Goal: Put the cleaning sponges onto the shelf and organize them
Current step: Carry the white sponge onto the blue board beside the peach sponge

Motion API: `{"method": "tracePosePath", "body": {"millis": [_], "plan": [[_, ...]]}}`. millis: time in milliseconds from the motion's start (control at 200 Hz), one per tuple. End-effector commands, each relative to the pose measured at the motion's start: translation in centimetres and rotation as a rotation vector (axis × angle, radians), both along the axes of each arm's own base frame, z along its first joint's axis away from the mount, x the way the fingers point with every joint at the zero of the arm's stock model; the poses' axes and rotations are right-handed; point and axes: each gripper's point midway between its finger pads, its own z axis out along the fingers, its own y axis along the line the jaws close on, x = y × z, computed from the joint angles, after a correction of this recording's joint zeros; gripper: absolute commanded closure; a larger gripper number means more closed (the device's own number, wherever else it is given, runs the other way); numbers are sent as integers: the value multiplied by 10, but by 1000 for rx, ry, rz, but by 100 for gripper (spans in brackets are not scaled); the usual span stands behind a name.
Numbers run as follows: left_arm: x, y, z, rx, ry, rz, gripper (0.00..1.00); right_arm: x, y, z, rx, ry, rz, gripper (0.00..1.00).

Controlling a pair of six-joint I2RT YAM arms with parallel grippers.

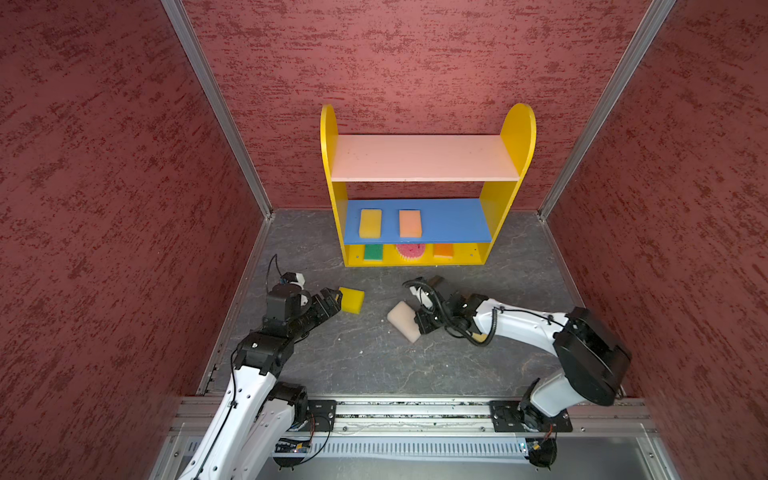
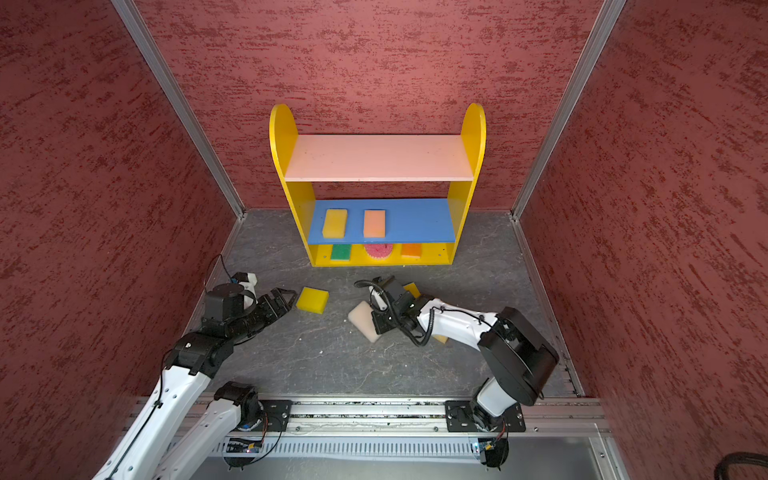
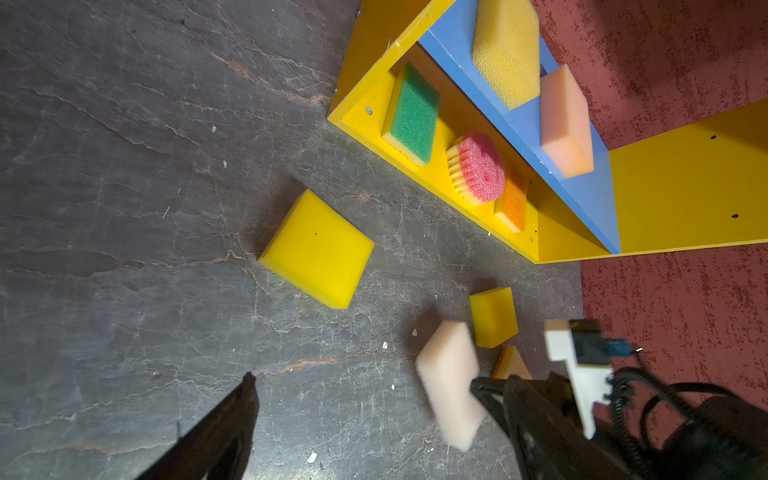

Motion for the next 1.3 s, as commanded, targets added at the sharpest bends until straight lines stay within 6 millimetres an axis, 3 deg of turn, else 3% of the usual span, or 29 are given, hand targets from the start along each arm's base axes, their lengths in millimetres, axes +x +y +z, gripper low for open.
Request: {"method": "tracePosePath", "body": {"millis": [0, 265, 396, 441, 461, 827, 1082, 1297], "plan": [[7, 4, 19, 7, -64, 16, 8, 40, -30, 68, 21, -153, -76, 100], [14, 9, 45, 8, -178, 22, 8, 104, -126, 124, -90, -267, -405, 100], [14, 14, 63, 10, -272, 48, 8, 132, -152, 144, -63, -297, -516, 100], [12, 16, 67, 17, -285, 54, 7, 140, -155, 155, -49, -320, -537, 100], [12, 17, 68, 22, -285, 57, 7, 147, -156, 147, -64, -306, -546, 100], [11, 29, 55, 73, -234, 87, 6, 215, -138, 153, 32, -363, -632, 100], [22, 23, 51, 33, -241, 60, 6, 237, -131, 150, 162, -348, -741, 100], [30, 21, 49, 27, -223, 49, 6, 240, -133, 136, 168, -314, -788, 100]]}}
